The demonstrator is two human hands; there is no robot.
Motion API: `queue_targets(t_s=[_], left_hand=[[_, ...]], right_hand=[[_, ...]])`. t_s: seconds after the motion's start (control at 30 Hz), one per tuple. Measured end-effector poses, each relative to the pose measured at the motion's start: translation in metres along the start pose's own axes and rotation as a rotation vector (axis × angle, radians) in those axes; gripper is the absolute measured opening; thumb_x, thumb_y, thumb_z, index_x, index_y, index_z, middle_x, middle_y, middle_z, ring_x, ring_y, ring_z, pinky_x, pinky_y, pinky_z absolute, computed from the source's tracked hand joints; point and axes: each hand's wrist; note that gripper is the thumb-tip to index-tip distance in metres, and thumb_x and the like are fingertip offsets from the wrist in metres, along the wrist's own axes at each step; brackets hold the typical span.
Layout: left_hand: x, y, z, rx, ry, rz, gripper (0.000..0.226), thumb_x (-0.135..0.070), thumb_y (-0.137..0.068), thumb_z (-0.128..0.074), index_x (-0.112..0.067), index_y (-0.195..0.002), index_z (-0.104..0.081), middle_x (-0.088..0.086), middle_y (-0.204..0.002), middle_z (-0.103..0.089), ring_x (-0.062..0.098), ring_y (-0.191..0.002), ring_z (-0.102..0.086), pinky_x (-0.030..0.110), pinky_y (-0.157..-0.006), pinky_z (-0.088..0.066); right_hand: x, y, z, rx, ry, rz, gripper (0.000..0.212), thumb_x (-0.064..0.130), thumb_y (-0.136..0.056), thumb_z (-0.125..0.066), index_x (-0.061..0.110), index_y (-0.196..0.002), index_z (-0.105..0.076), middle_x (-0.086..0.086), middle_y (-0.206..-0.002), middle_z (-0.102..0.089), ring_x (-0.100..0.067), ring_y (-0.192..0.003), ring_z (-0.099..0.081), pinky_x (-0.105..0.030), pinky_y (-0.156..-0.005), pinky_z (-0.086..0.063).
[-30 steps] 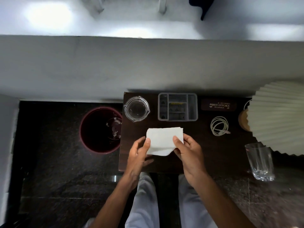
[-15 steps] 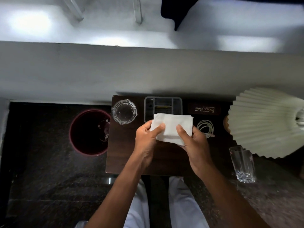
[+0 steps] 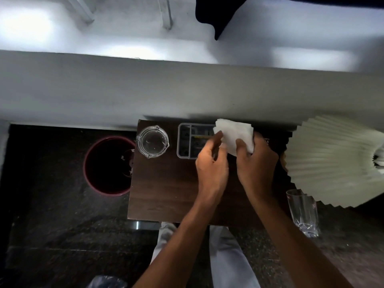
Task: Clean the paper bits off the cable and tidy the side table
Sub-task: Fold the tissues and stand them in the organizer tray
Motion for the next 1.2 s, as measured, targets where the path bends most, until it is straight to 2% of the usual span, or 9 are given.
queue_targets(t_s=[0.1, 0.27, 0.37, 0.53, 0.63, 0.73, 0.93, 1.03, 1.2], left_hand=[[0.001, -0.006, -0.006, 0.097, 0.015, 0.088, 0.042, -0.025, -0.103, -0.055, -0.018, -0.144, -0.056, 0.001, -0.141, -0.063, 0.013, -0.129, -0.060, 0.040, -0.113, -0.047], [0.004, -0.013, -0.008, 0.147, -0.065, 0.150, 0.046, -0.031, -0.104, -0.048, -0.019, -0.149, -0.050, 0.008, -0.142, -0.063, 0.019, -0.128, -0.061, 0.043, -0.112, -0.047], [0.004, -0.015, -0.005, 0.143, -0.075, 0.160, 0.043, -0.027, -0.106, -0.046, -0.018, -0.148, -0.051, 0.009, -0.141, -0.064, 0.020, -0.128, -0.061, 0.044, -0.113, -0.046], [0.001, -0.008, 0.001, 0.097, -0.099, 0.108, 0.042, -0.033, -0.106, -0.045, -0.022, -0.145, -0.056, 0.003, -0.140, -0.065, 0.016, -0.128, -0.060, 0.042, -0.113, -0.046], [0.003, -0.002, 0.003, 0.095, -0.083, 0.107, 0.038, -0.036, -0.105, -0.046, -0.022, -0.135, -0.065, 0.004, -0.126, -0.072, 0.016, -0.119, -0.066, 0.044, -0.108, -0.050], [0.006, 0.001, 0.006, 0.073, -0.087, 0.106, 0.036, -0.037, -0.104, -0.044, -0.025, -0.125, -0.071, 0.000, -0.112, -0.077, 0.014, -0.110, -0.070, 0.046, -0.103, -0.053], [0.008, -0.007, 0.006, 0.040, -0.079, 0.118, 0.038, -0.039, -0.102, -0.046, -0.025, -0.127, -0.071, -0.003, -0.118, -0.075, 0.012, -0.116, -0.067, 0.041, -0.106, -0.051], [0.006, -0.012, 0.003, 0.047, -0.087, 0.109, 0.035, -0.036, -0.105, -0.045, -0.025, -0.122, -0.073, -0.003, -0.113, -0.077, 0.011, -0.111, -0.069, 0.037, -0.101, -0.053], [0.000, -0.018, -0.003, 0.023, -0.058, 0.129, 0.035, -0.034, -0.107, -0.044, -0.021, -0.122, -0.072, 0.000, -0.108, -0.078, 0.015, -0.106, -0.072, 0.029, -0.091, -0.056]], right_hand=[[0.004, 0.003, -0.003, 0.006, 0.013, 0.031, 0.029, 0.018, -0.099, -0.060, 0.004, -0.125, -0.064, -0.011, -0.111, -0.074, -0.020, -0.099, -0.072, -0.013, -0.076, -0.047], [-0.002, 0.009, -0.006, 0.086, 0.002, -0.009, 0.023, 0.016, -0.099, -0.060, 0.004, -0.118, -0.066, -0.008, -0.100, -0.074, -0.017, -0.087, -0.072, -0.002, -0.065, -0.044], [-0.004, 0.012, -0.008, 0.149, 0.015, 0.016, 0.021, 0.013, -0.099, -0.059, 0.001, -0.115, -0.067, -0.010, -0.097, -0.074, -0.015, -0.080, -0.070, -0.002, -0.059, -0.045], [-0.006, 0.018, -0.012, 0.203, -0.004, 0.049, 0.022, 0.012, -0.098, -0.061, 0.003, -0.118, -0.066, 0.005, -0.091, -0.066, 0.012, -0.067, -0.052, 0.002, -0.063, -0.044], [-0.012, 0.022, -0.013, 0.259, -0.018, 0.035, 0.020, 0.015, -0.098, -0.061, 0.006, -0.115, -0.066, 0.004, -0.085, -0.067, 0.008, -0.066, -0.057, -0.004, -0.060, -0.047], [-0.015, 0.023, -0.013, 0.233, 0.007, 0.040, 0.019, 0.012, -0.098, -0.061, 0.003, -0.114, -0.067, -0.007, -0.090, -0.074, 0.004, -0.065, -0.059, -0.001, -0.059, -0.046], [-0.011, 0.009, -0.020, 0.222, 0.016, 0.025, 0.025, 0.016, -0.096, -0.063, 0.004, -0.118, -0.067, -0.010, -0.099, -0.075, -0.020, -0.085, -0.072, -0.006, -0.063, -0.048], [-0.009, 0.002, -0.027, 0.237, -0.019, -0.045, 0.024, 0.018, -0.095, -0.065, 0.007, -0.117, -0.067, -0.007, -0.098, -0.074, -0.019, -0.085, -0.071, -0.022, -0.069, -0.053], [-0.008, 0.001, -0.034, 0.260, -0.163, -0.220, 0.029, 0.023, -0.093, -0.067, 0.017, -0.121, -0.065, 0.010, -0.092, -0.066, -0.008, -0.083, -0.066, -0.023, -0.072, -0.055]])
Point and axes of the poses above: each hand's wrist, its own y-axis away from the middle knuckle, its own z-axis out of the back of the hand, x = y × z
